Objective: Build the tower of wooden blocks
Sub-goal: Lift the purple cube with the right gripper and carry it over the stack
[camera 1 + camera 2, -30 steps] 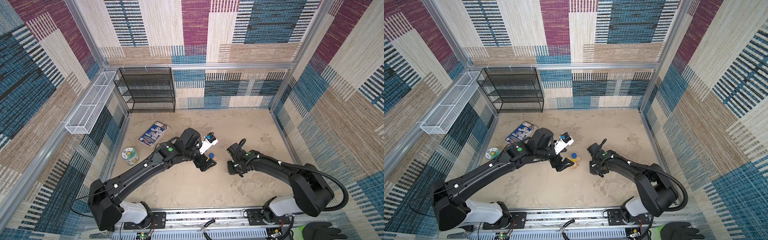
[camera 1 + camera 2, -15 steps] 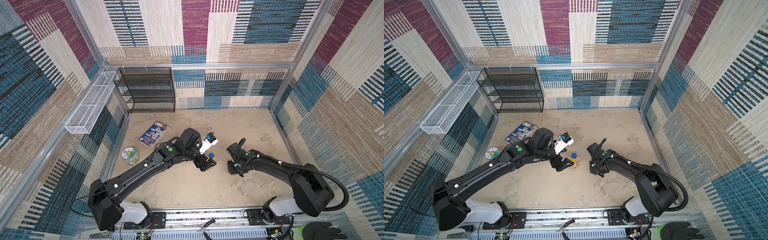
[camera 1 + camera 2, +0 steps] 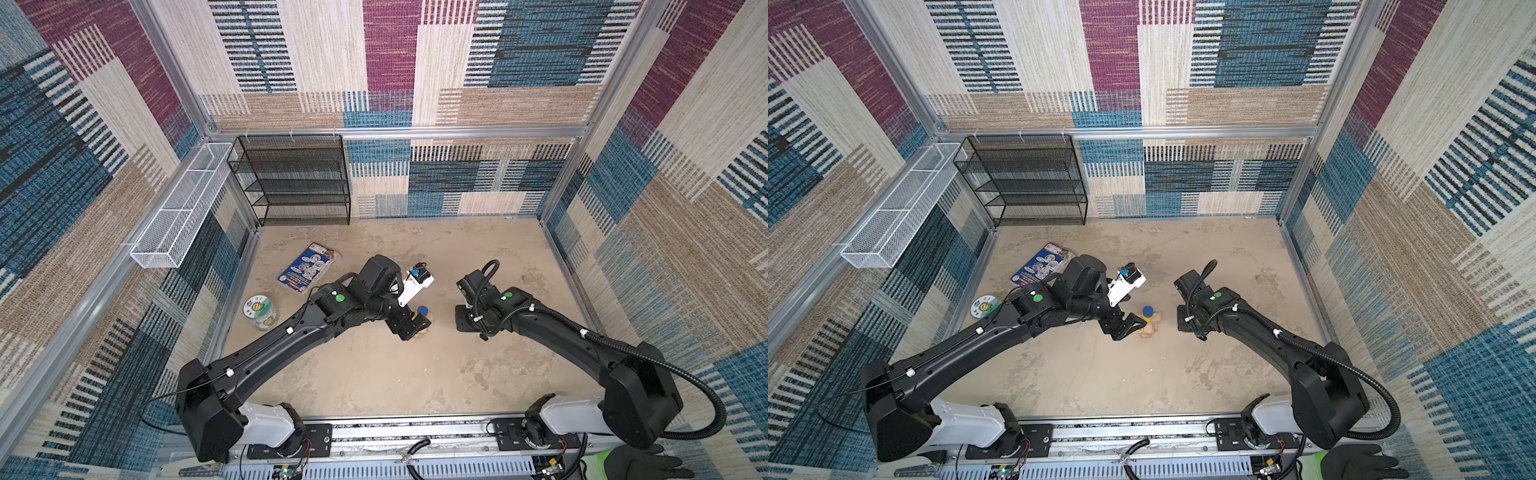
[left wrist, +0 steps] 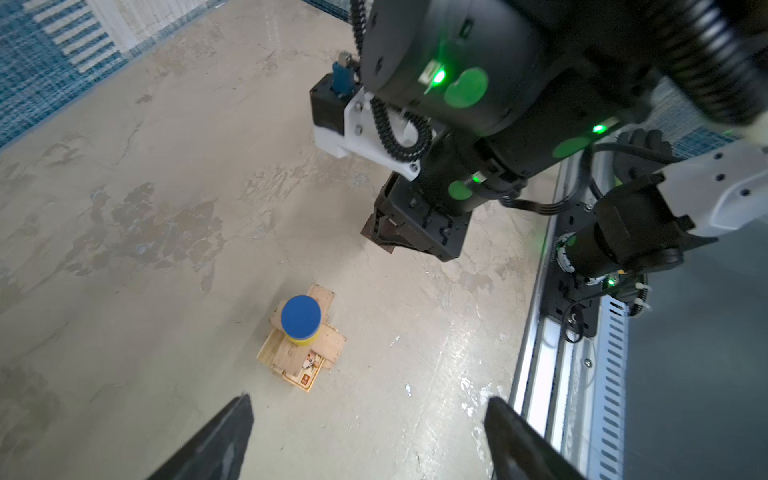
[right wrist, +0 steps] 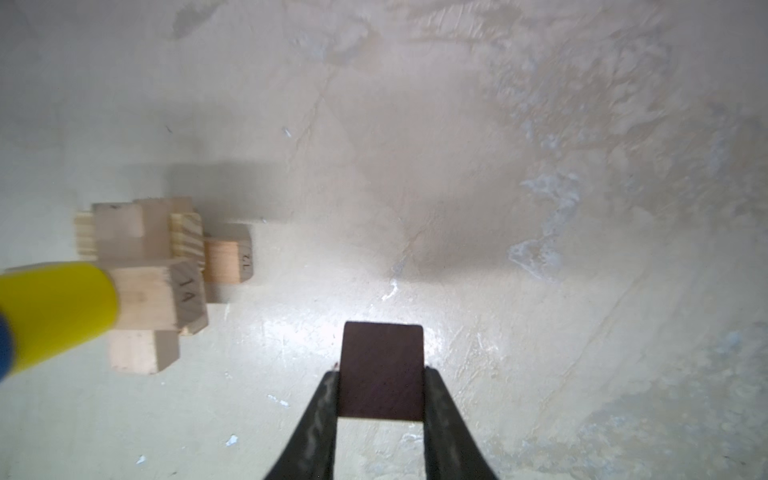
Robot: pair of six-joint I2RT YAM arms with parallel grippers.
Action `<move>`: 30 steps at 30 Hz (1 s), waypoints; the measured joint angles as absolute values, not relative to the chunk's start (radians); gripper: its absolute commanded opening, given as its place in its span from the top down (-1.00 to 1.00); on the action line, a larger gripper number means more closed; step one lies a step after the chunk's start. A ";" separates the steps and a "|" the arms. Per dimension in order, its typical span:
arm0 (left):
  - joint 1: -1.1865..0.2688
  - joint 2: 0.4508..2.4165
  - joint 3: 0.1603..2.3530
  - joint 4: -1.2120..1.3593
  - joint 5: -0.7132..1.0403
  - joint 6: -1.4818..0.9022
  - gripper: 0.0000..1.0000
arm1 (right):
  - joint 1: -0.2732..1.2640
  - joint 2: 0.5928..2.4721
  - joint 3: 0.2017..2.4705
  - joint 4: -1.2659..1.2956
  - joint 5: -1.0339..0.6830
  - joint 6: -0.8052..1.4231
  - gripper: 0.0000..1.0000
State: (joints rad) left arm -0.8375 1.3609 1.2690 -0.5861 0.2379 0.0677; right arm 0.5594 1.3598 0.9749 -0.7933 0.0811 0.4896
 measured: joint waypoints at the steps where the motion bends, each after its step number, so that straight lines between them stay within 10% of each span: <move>1: -0.837 1.359 1.269 -0.587 0.232 0.044 -0.83 | 0.560 1.359 1.008 -0.807 0.081 0.490 1.00; 30: -0.835 1.228 0.933 -0.420 0.133 -0.363 -0.75 | 0.753 1.588 1.422 -0.984 0.027 0.496 1.00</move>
